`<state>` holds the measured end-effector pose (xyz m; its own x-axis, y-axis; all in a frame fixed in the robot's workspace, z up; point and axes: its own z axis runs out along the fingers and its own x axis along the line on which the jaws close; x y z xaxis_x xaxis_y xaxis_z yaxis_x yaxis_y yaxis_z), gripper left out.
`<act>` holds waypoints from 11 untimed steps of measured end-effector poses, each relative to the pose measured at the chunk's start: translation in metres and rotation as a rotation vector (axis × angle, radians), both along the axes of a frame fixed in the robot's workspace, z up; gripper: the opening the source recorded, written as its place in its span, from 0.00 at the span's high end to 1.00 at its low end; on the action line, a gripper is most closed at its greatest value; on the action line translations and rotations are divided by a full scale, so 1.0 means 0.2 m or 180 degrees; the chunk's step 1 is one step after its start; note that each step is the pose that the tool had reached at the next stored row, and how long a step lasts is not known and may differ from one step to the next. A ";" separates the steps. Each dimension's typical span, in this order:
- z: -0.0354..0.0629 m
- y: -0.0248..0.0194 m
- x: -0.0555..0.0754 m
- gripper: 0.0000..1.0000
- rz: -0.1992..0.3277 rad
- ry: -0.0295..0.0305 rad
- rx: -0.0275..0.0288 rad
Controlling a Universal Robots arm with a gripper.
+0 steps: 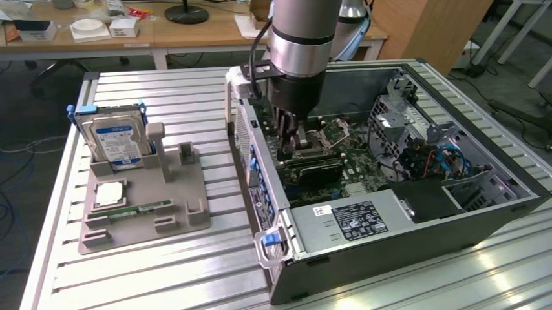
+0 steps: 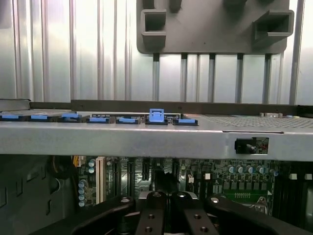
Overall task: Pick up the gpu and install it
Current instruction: 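Press down on the gpu until it lock into place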
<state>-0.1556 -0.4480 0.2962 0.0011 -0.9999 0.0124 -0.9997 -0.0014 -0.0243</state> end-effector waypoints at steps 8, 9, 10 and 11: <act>-0.017 0.001 0.01 0.90 0.0000 0.0000 0.0003; -0.017 0.000 0.01 0.90 0.0001 0.0000 0.0003; -0.017 0.001 0.01 0.90 0.0001 0.0001 0.0002; -0.018 0.001 0.01 0.90 0.0001 0.0001 0.0002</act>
